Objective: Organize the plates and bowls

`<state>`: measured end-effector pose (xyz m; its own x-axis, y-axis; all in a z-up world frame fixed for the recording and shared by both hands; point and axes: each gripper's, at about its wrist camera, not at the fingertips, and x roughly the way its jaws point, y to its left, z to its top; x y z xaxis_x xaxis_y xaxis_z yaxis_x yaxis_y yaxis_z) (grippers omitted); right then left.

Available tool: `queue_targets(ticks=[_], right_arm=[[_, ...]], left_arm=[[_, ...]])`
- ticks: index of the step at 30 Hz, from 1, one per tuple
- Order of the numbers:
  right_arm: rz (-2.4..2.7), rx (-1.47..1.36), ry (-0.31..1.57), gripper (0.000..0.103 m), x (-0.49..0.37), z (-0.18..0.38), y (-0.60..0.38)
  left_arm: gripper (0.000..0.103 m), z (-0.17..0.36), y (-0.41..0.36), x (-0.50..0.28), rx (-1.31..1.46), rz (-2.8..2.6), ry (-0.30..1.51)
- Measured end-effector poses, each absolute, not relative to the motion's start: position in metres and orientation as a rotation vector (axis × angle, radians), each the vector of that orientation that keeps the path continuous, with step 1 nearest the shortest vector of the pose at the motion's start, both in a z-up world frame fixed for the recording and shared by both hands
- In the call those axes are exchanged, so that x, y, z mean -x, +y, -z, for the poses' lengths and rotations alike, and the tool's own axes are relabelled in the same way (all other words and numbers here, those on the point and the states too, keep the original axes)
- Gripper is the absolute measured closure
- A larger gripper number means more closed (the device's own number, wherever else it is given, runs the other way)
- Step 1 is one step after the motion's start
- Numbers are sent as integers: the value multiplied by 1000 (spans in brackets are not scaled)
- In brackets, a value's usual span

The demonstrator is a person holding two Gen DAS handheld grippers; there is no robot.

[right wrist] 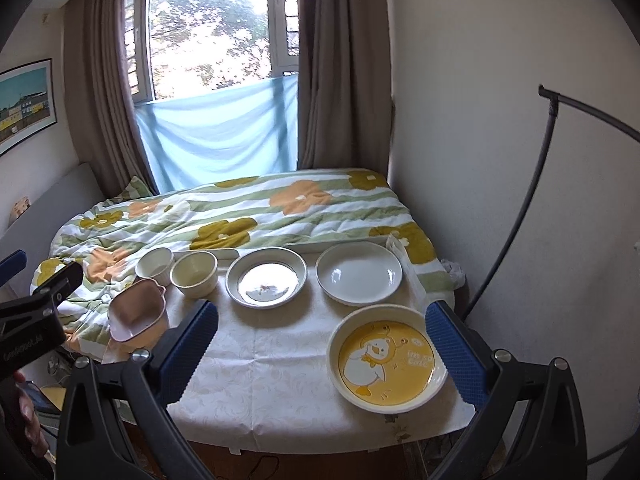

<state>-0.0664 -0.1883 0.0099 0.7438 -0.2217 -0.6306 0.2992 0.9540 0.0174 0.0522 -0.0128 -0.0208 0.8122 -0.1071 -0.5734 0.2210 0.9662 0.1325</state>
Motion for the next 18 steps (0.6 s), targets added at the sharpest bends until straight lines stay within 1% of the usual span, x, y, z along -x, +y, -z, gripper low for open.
queue_targets(ticks=[4,12,17,18], right_arm=[[314,-187,719,0,68,13,-210],[355,-292,840,0,73,75,-282],[322,-388,916,0,71,119,-330],[314,-404,931,3,70,127,-338]], left_arm=[[0,50,-46,-76,-266,286,659],[0,142,-138,-112,-341,507,892],[0,198,-189,-133,-314,617,1051],[0,208,-197,-137,-317,629,1080]])
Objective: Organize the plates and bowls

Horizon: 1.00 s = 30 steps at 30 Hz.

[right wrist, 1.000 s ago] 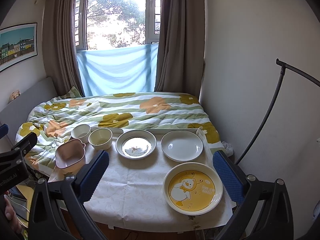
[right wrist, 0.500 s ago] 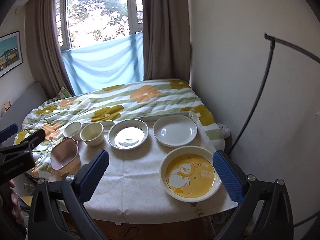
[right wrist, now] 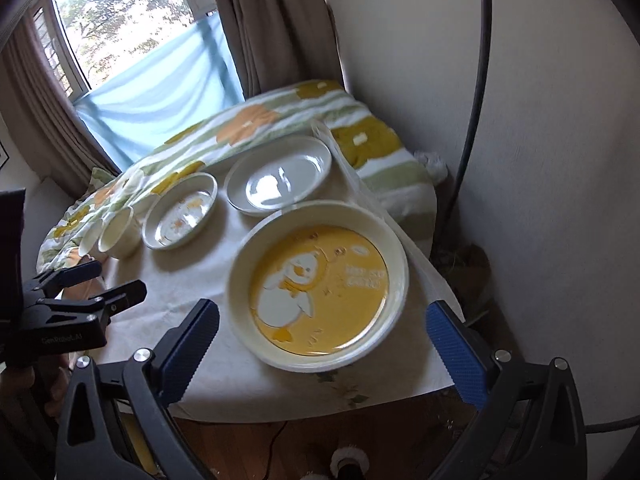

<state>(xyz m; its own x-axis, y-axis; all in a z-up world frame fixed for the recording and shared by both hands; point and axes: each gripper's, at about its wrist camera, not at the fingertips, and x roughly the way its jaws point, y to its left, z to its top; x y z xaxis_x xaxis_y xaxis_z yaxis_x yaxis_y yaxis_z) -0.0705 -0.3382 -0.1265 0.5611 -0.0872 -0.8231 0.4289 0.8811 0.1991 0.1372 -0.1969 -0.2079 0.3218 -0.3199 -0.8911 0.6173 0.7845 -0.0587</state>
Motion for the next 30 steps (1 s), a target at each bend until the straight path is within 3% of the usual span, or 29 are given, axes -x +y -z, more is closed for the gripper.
queue_targets(ticks=[4,7,13,15,17,19,23,30], right_arm=[[243,-483,978,18,63,158,-368],[211,-522,1027,31,53,181,-384],[160,-577,1074,48,40,210,-408],[149,-583,1083,59,37,216,-413],[142,-589,1096,72,34,220,-417],[142,-588,1105,77,32,222,-418],[164,-590,1118,91,31,226,-422],[150,-585,1129,91,27,227,-425]], left_arm=[[7,244,-227,-152,-326,682,1164],[27,266,-240,-164,-339,706,1235],[51,295,-258,-178,-336,749,1316],[57,301,-260,-181,-343,745,1331],[70,304,-262,-183,-324,746,1341],[78,306,-264,-187,-297,763,1357],[84,309,-272,-189,-296,783,1365],[84,299,-289,-184,-367,792,1318]])
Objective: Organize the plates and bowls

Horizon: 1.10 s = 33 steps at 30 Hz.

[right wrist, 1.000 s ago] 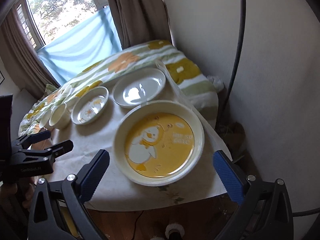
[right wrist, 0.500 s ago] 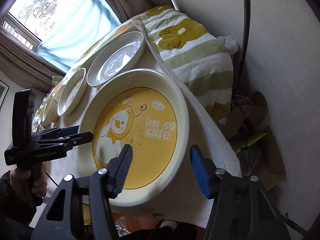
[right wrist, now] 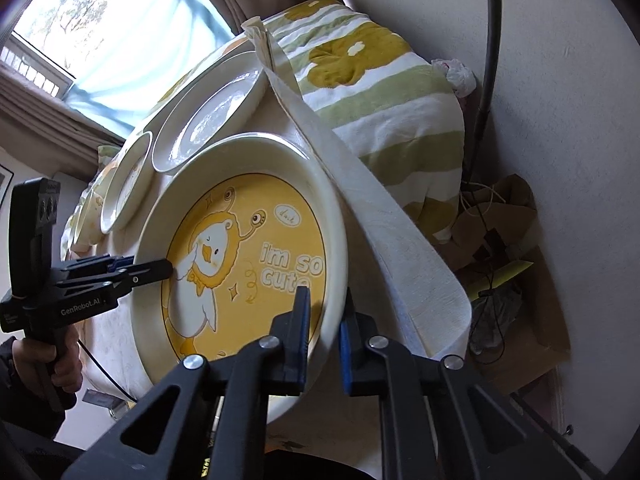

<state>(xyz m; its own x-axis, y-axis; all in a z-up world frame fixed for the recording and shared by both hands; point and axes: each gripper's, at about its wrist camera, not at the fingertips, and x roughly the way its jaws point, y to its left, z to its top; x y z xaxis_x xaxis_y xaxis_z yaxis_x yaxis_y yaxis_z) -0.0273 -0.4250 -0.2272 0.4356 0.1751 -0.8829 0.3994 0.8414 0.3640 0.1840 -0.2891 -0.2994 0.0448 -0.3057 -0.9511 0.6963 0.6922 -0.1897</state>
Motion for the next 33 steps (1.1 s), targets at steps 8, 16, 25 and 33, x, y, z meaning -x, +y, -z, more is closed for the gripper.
queue_targets(ticks=[8,16,25,33], right_arm=[[148,-545,1126,91,26,226,-422],[129,-512,1106,91,26,221,-420],[86,-442,1078,91,16,195,-408],[-59,-340,1057,91,-19,168,-365]], left_arm=[[84,291,-296,-163,-421,766,1271],[84,275,-279,-162,-389,766,1254],[84,253,-243,-155,-300,715,1225],[84,222,-173,-150,-196,565,1187]])
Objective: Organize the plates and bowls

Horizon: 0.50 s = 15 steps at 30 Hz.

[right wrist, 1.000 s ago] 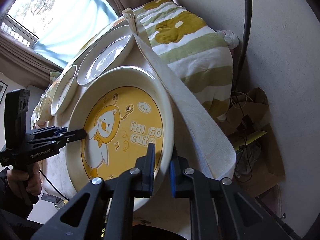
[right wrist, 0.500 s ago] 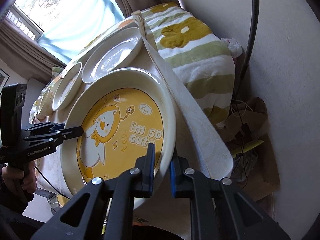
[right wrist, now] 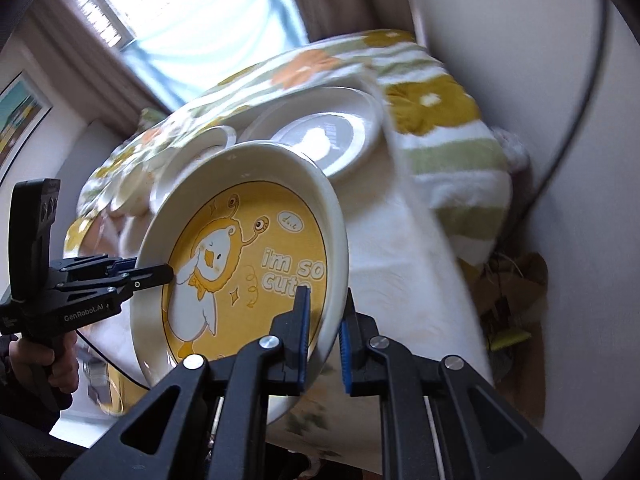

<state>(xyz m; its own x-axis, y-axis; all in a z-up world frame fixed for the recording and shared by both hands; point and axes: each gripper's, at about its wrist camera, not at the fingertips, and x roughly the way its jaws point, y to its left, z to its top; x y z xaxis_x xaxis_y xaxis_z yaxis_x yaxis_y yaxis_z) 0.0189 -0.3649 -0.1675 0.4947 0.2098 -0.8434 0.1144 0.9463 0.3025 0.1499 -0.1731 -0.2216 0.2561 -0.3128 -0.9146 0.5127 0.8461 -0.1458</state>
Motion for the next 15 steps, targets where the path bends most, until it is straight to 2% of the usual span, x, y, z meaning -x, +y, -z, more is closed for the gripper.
queue_targets(ticks=[8,15], right_arm=[[-220,-267,1070,91,-59,160,-291],[-324,-219,1106,91,-84,174,-221]], left_arm=[[84,201,-77,-149,-105,409,1158],[84,212,-4,-159,-46,311,1181]])
